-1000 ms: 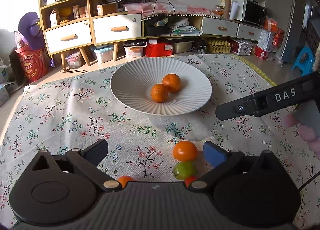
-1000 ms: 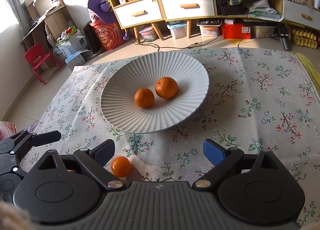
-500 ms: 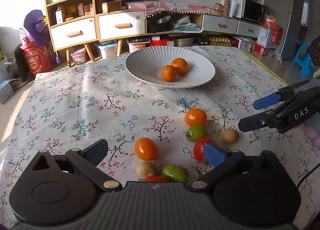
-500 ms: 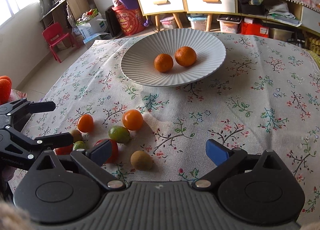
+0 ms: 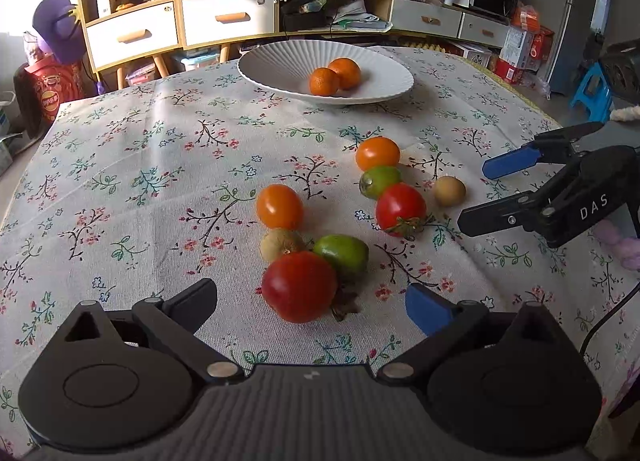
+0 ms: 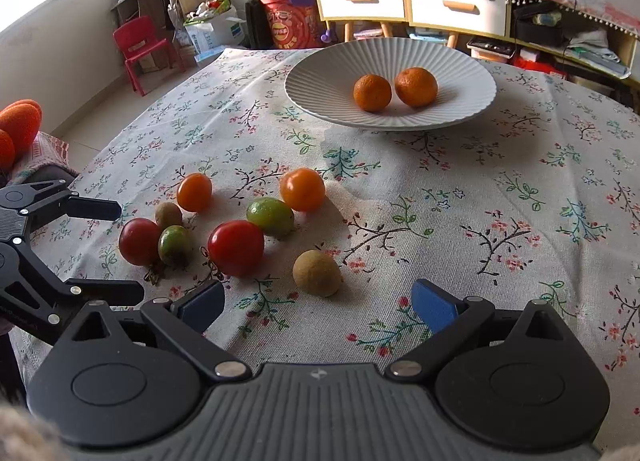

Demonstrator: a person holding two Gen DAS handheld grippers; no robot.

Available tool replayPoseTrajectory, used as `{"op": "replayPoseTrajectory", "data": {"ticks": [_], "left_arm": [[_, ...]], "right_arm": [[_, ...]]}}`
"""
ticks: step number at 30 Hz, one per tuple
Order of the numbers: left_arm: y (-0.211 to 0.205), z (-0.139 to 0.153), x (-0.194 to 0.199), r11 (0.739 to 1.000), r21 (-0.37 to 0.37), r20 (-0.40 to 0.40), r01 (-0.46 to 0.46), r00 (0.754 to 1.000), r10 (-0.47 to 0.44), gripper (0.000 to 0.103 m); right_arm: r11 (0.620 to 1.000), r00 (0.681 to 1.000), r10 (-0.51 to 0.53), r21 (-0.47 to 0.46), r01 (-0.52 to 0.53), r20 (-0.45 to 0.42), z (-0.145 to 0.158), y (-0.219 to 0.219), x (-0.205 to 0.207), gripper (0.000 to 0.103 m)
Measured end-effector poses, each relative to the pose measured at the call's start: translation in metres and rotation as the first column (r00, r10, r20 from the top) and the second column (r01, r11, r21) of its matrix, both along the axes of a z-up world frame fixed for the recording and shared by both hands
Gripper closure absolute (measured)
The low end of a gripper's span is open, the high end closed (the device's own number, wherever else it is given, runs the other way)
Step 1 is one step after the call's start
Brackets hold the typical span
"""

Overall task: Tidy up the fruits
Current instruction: 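Grasp a red tomato with the left tool while the right tool grasps another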

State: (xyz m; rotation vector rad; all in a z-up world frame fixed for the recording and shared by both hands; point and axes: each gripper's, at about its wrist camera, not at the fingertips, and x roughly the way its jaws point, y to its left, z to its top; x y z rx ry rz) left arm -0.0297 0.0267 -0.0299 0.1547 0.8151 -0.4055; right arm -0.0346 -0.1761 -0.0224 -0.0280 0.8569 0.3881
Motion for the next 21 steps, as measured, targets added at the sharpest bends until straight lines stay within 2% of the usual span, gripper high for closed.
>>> {"op": "replayPoseTrajectory", "data": {"ticks": [2, 5, 9, 13, 16, 21], "left_arm": [[0.0, -0.002, -0.001, 1.0, -0.009, -0.002, 0.009, 1.0, -0.009, 0.011], [0.0, -0.003, -0.002, 1.0, -0.015, -0.001, 0.024, 1.0, -0.024, 0.022], [0.003, -0.001, -0.001, 0.999, -0.049, 0.008, 0.014, 1.0, -0.014, 0.033], [0.008, 0.0, 0.0, 0.998, -0.069, 0.009, -0.006, 1.0, 0.007, 0.042], [0.009, -0.001, 0.002, 0.997, -0.071, -0.003, -0.014, 1.0, 0.014, 0.05], [0.012, -0.001, 0.004, 0.996, -0.081, -0.025, -0.025, 0.999, 0.023, 0.066]], "right_arm": [[1.0, 1.0, 0.013, -0.009, -0.013, 0.028, 0.001, 0.004, -0.004, 0.004], [0.998, 0.995, 0.058, -0.027, -0.056, 0.082, 0.004, 0.012, -0.01, 0.007], [0.987, 0.974, 0.152, -0.075, -0.142, 0.167, 0.008, 0.027, -0.02, 0.012], [0.974, 0.961, 0.224, -0.073, -0.215, 0.161, 0.005, 0.037, -0.022, 0.026], [0.969, 0.959, 0.24, -0.09, -0.229, 0.15, 0.001, 0.044, -0.02, 0.036], [0.969, 0.96, 0.237, -0.109, -0.223, 0.148, -0.001, 0.05, -0.015, 0.043]]}}
